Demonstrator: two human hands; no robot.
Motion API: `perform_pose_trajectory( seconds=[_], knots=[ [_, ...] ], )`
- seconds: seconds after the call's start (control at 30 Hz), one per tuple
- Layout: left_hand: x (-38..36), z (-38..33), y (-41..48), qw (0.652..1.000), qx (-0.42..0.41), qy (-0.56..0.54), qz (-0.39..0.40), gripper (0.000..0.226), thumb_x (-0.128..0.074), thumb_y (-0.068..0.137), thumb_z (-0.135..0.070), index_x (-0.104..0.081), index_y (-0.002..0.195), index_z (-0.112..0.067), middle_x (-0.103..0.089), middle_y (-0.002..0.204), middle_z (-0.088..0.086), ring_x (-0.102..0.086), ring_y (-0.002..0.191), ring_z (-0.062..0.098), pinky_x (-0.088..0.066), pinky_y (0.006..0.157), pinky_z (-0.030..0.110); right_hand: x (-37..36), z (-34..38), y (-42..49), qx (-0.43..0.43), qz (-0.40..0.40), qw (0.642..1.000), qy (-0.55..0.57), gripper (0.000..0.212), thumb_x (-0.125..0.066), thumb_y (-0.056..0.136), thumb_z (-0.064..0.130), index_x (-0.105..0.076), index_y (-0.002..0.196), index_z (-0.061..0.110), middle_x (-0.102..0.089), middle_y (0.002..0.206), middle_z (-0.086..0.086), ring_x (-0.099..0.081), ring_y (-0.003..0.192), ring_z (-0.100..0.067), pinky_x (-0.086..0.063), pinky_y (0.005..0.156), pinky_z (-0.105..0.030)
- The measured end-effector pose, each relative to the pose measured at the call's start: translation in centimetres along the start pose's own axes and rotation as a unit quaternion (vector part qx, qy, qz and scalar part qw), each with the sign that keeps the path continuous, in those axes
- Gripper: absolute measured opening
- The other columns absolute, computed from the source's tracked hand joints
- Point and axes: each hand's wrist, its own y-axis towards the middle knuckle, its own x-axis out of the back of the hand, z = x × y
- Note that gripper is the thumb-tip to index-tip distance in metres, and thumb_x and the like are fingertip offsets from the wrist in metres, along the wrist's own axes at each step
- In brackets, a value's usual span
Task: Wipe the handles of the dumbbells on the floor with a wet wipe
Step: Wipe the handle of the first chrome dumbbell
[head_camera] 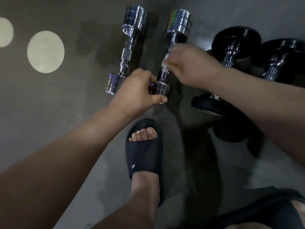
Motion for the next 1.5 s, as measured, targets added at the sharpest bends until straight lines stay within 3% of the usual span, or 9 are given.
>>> perform_pose_trajectory(
  seconds=[0.33,0.43,0.53,0.67,0.87,1.0,1.1,1.23,1.5],
  knots=[
    [0.0,-0.1,0.0,1.000,-0.006,0.010,0.002,0.065,-0.091,0.065,-0.047,-0.064,0.114,-0.013,-0.055,0.113,0.002,-0.058,0.098,0.016,-0.047,0.085,0.027,-1.0,0.7,-0.3,-0.167,-0.161,0.963,0.136,0.017,-0.063,0.092,0.014,-0.073,0.106,0.012,-0.062,0.107,-0.008,-0.056,0.090,-0.011,-0.036,0.079,-0.002],
    [-0.2,-0.2,-0.2,1.000,-0.018,0.018,0.002,0.066,-0.090,0.068,-0.046,-0.063,0.118,-0.012,-0.053,0.115,0.002,-0.055,0.097,0.015,-0.040,0.081,0.020,-0.7,0.5,0.2,-0.202,-0.193,0.947,0.159,0.012,-0.062,0.091,0.022,-0.068,0.101,0.020,-0.064,0.099,-0.002,-0.060,0.083,-0.012,-0.048,0.076,-0.018],
    [-0.1,-0.2,-0.4,0.999,-0.040,0.029,0.005,0.064,-0.088,0.072,-0.044,-0.063,0.120,-0.010,-0.052,0.116,0.003,-0.052,0.096,0.012,-0.030,0.079,0.011,-1.5,0.4,-0.1,-0.202,-0.185,0.952,0.140,0.014,-0.065,0.094,0.023,-0.073,0.099,0.013,-0.062,0.105,-0.007,-0.058,0.083,-0.010,-0.038,0.075,-0.002],
    [0.2,0.3,-0.5,0.998,-0.055,0.018,0.006,0.053,-0.084,0.077,-0.039,-0.066,0.119,-0.012,-0.054,0.116,0.003,-0.059,0.101,0.016,-0.037,0.086,0.015,-1.2,0.3,-0.4,-0.162,-0.170,0.964,0.127,0.020,-0.060,0.096,0.023,-0.073,0.098,0.008,-0.062,0.106,-0.012,-0.060,0.092,-0.017,-0.039,0.082,-0.010],
    [-0.4,0.1,-0.6,0.999,-0.049,-0.018,-0.011,0.052,-0.087,0.074,-0.033,-0.068,0.118,-0.012,-0.056,0.116,0.004,-0.061,0.097,0.015,-0.044,0.091,0.018,-1.6,-0.3,0.7,-0.286,-0.205,0.924,0.152,0.017,-0.060,0.093,0.026,-0.073,0.099,0.016,-0.067,0.101,-0.006,-0.060,0.085,-0.012,-0.047,0.079,-0.022],
    [-0.6,0.0,-0.6,0.999,-0.042,-0.021,-0.014,0.052,-0.089,0.072,-0.033,-0.068,0.116,-0.013,-0.056,0.116,0.005,-0.061,0.098,0.017,-0.045,0.092,0.020,-2.4,1.1,-0.9,-0.208,-0.200,0.946,0.146,0.014,-0.066,0.090,0.017,-0.071,0.082,0.007,-0.060,0.088,-0.008,-0.050,0.076,-0.009,-0.037,0.070,-0.007],
    [-0.6,-0.2,-0.6,0.999,-0.040,-0.020,-0.008,0.053,-0.089,0.072,-0.035,-0.067,0.115,-0.014,-0.054,0.116,0.005,-0.061,0.096,0.017,-0.048,0.091,0.024,-1.5,0.8,-0.8,-0.121,-0.132,0.979,0.098,0.013,-0.066,0.090,0.016,-0.074,0.089,0.005,-0.061,0.096,-0.013,-0.059,0.083,-0.020,-0.036,0.073,-0.015],
    [-1.0,-0.5,-0.8,0.999,-0.027,-0.032,-0.010,0.058,-0.088,0.072,-0.040,-0.063,0.119,-0.019,-0.050,0.116,0.000,-0.060,0.096,0.013,-0.048,0.092,0.024,-0.4,-0.4,0.7,-0.187,-0.172,0.964,0.081,0.013,-0.065,0.092,0.022,-0.071,0.087,0.012,-0.053,0.095,0.001,-0.050,0.082,-0.010,-0.028,0.068,-0.007],
    [-1.2,0.0,0.4,0.998,0.041,0.009,0.037,0.086,-0.083,0.064,-0.067,-0.059,0.125,-0.012,-0.061,0.116,0.003,-0.059,0.102,0.017,-0.040,0.076,0.026,-0.2,1.0,-0.7,-0.073,-0.051,0.995,0.052,0.015,-0.066,0.092,0.015,-0.077,0.094,0.006,-0.062,0.103,-0.014,-0.063,0.090,-0.029,-0.049,0.081,-0.033]
  ],
)
